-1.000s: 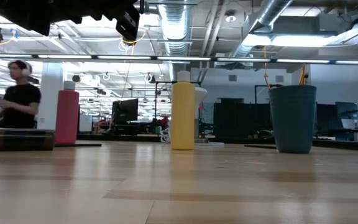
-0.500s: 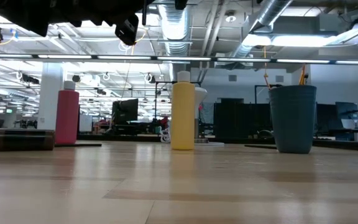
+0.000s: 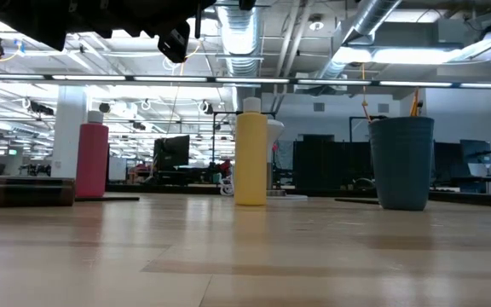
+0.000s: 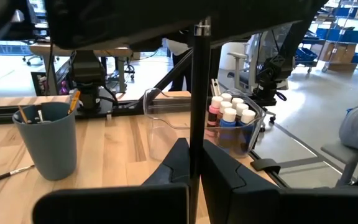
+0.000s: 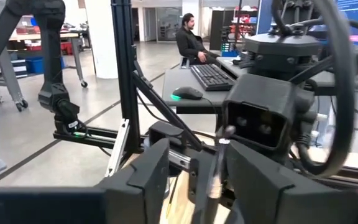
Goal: Pick & Place Paint Supplies
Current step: Put the black silver paintbrush into the blue cup
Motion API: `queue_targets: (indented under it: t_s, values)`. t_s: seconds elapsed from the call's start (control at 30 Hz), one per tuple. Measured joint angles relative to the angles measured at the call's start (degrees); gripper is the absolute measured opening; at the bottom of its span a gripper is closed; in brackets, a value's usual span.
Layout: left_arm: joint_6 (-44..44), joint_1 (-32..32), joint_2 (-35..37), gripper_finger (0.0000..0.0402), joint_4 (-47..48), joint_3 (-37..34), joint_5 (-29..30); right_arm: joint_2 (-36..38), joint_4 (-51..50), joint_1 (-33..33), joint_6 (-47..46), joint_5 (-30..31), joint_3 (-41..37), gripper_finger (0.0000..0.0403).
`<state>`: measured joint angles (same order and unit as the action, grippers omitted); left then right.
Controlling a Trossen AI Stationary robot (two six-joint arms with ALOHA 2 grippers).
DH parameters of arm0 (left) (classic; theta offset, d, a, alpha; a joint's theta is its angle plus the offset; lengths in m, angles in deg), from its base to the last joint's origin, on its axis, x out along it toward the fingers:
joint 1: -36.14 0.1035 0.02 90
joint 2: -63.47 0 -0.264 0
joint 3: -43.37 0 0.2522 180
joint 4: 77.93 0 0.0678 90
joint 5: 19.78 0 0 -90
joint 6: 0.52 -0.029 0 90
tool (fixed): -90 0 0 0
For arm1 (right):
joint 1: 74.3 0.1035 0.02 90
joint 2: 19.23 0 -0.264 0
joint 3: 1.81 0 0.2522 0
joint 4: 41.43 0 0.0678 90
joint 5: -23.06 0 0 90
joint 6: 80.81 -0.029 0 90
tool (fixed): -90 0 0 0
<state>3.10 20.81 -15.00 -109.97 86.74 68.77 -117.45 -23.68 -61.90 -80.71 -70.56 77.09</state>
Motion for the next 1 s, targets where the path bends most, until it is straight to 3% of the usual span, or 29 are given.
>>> queue_targets:
  t_s: [0.3, 0.43, 0.57, 0.73, 0.9, 1.0]
  values:
    - [-0.2, 0.0, 0.0, 0.0000, 0.1, 0.0, 0.1, 0.0, -1.7, 0.0, 1.6, -0.2, 0.0, 0.0017]
    - [-0.2, 0.0, 0.0, 0.0003, 0.1, 0.0, 0.1, 0.0, -1.7, 0.3, 1.5, 0.8, 0.0, 0.0019]
    - [-1.0, -0.1, 0.0, 0.0012, 1.4, 0.0, 4.4, 0.0, -2.5, 0.6, 1.4, 1.9, -0.1, 0.0009]
    - [-2.2, 0.2, 1.4, 0.0069, 3.5, 0.0, 9.3, 2.7, -6.7, 3.1, 1.5, 11.7, 0.0, 0.0009]
    - [-3.6, -0.2, 5.9, 0.0157, 4.3, 0.0, 18.2, 5.8, -13.0, 7.9, 3.1, 25.9, -0.1, 0.0007]
    - [-4.8, -0.6, 8.4, 0.0193, 4.9, 0.0, 19.6, 7.9, -17.1, 10.6, 2.6, 33.8, 0.0, 0.0006]
